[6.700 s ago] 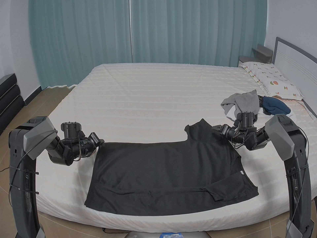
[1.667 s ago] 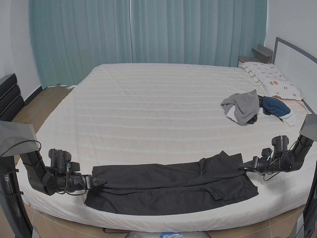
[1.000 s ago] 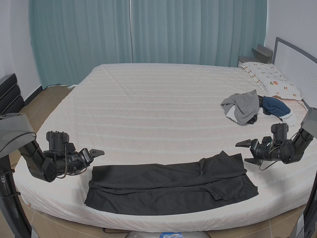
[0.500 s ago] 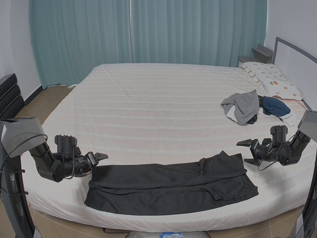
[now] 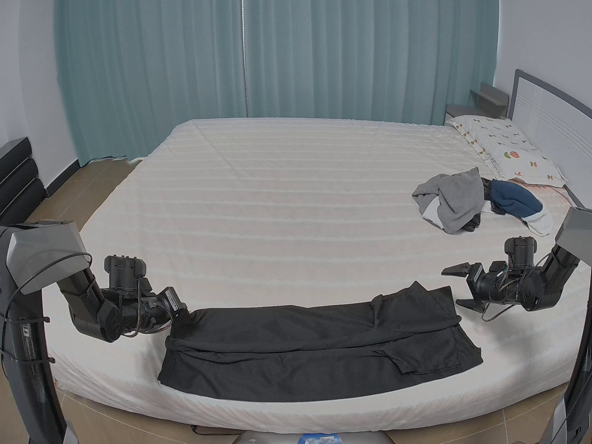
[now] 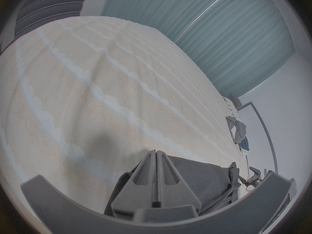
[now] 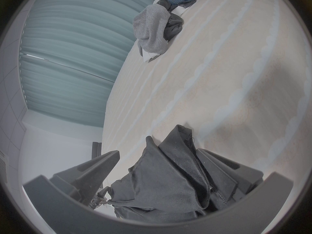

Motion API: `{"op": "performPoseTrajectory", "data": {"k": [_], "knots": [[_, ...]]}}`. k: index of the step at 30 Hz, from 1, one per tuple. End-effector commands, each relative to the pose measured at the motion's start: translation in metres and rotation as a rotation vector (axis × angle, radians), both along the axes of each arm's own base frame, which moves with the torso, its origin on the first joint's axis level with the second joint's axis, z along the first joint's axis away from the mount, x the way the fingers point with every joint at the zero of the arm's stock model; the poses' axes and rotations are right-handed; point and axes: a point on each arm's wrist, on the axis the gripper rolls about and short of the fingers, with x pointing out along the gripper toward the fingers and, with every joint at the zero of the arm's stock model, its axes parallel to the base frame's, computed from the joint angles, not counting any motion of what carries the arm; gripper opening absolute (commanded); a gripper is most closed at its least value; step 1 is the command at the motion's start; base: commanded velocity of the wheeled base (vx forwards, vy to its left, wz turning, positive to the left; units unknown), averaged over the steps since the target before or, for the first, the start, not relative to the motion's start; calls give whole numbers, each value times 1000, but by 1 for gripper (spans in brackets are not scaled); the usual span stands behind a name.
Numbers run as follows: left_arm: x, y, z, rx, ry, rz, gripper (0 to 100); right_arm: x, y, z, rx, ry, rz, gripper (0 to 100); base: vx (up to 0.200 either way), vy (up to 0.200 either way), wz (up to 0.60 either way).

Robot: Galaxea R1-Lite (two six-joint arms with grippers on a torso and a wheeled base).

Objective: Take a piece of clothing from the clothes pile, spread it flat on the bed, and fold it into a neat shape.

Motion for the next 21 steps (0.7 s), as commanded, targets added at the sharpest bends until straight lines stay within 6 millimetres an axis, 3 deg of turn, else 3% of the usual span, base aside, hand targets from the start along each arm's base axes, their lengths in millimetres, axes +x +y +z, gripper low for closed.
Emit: {"op": "performPoseTrajectory", "data": {"k": [1, 14, 21], "knots": [[0, 2, -1, 6, 1, 16, 0, 0, 0, -1, 0, 1, 0, 100, 0, 0, 0], [8, 4, 10, -35, -69, 128, 0, 3, -2, 0, -8, -8, -14, 100, 0, 0, 0], [7, 9, 9, -35, -70, 143, 0, 11, 0, -9, -52, 4, -59, 100, 0, 0, 0]]}}
